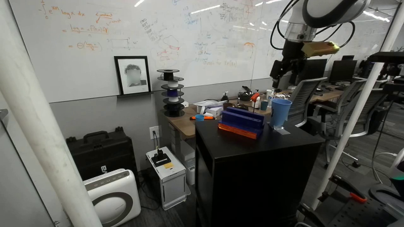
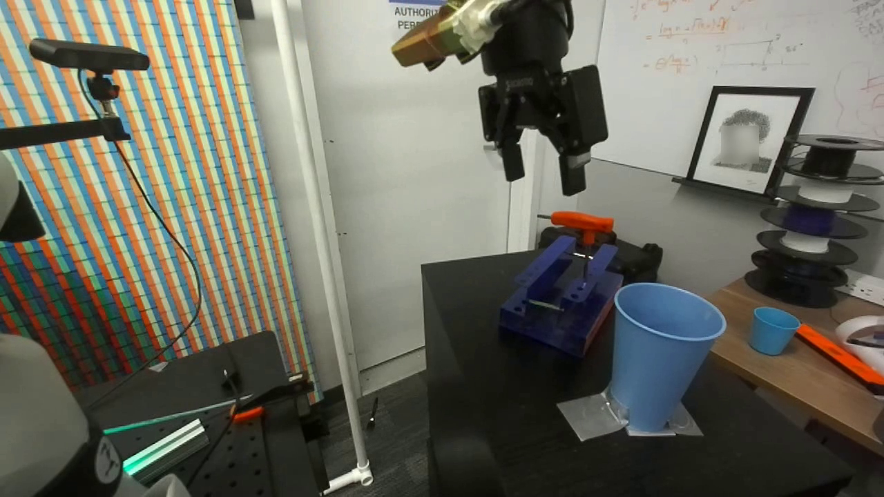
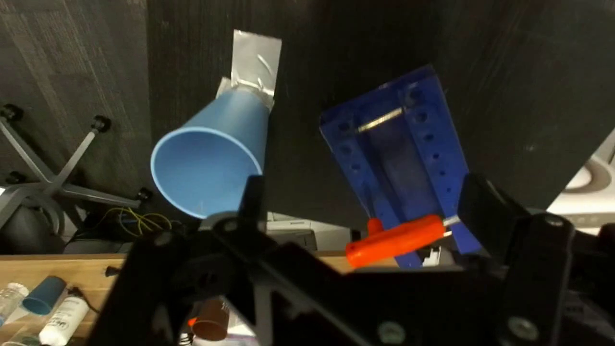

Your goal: Pick up the orange object tool and put it in the cup

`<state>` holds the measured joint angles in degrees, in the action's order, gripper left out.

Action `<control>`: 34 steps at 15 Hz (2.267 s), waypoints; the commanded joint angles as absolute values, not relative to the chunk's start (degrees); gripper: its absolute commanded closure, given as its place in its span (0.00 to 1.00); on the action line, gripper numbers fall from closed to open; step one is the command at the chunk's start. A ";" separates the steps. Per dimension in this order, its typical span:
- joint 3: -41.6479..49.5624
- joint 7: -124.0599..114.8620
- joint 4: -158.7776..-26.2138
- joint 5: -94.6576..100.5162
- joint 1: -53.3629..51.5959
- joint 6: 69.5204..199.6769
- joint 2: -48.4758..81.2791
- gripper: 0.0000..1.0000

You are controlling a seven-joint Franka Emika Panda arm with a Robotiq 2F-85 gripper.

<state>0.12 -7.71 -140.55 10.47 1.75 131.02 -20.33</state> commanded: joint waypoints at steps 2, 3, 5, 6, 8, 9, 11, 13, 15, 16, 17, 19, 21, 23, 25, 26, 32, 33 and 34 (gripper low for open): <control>-1.76 -19.47 -133.85 10.52 3.90 141.64 -11.83 0.00; -2.04 -22.26 -133.38 10.65 4.17 144.46 -10.45 0.00; -2.81 -28.14 -132.53 11.23 4.54 148.26 -7.89 0.00; -3.26 -31.41 -132.38 12.13 4.77 149.84 -6.90 0.00; -4.09 -39.01 -131.88 15.64 5.36 152.28 -5.08 0.00; -4.15 -42.01 -131.74 17.02 5.20 152.78 -4.34 0.00; -3.90 -47.24 -131.45 19.14 4.61 152.73 -3.20 0.00; -3.59 -50.38 -131.43 19.35 3.88 151.13 -2.46 0.00; -3.29 -52.43 -131.88 19.25 3.36 150.94 -2.06 0.00; -3.17 -53.90 -132.15 19.94 3.26 151.24 -1.90 0.00; -3.06 -54.53 -132.18 19.82 3.06 151.25 -1.64 0.00; -2.78 -55.69 -132.41 20.14 2.83 152.27 -1.08 0.00; -2.63 -55.76 -132.52 19.80 2.54 152.43 -0.45 0.26; -2.48 -55.90 -132.39 19.91 2.31 152.09 0.12 0.31; -2.27 -55.52 -132.38 19.53 2.09 152.15 0.56 0.48; -2.15 -55.38 -132.43 19.52 1.95 152.25 0.73 0.55; -1.69 -54.64 -132.49 20.33 1.26 151.88 0.74 0.91; -1.65 -54.48 -132.54 20.47 1.19 151.78 0.44 0.88; -1.73 -53.85 -132.61 19.98 1.03 151.49 -0.06 0.86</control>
<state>-2.53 -54.32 -133.22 19.29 2.37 151.63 0.73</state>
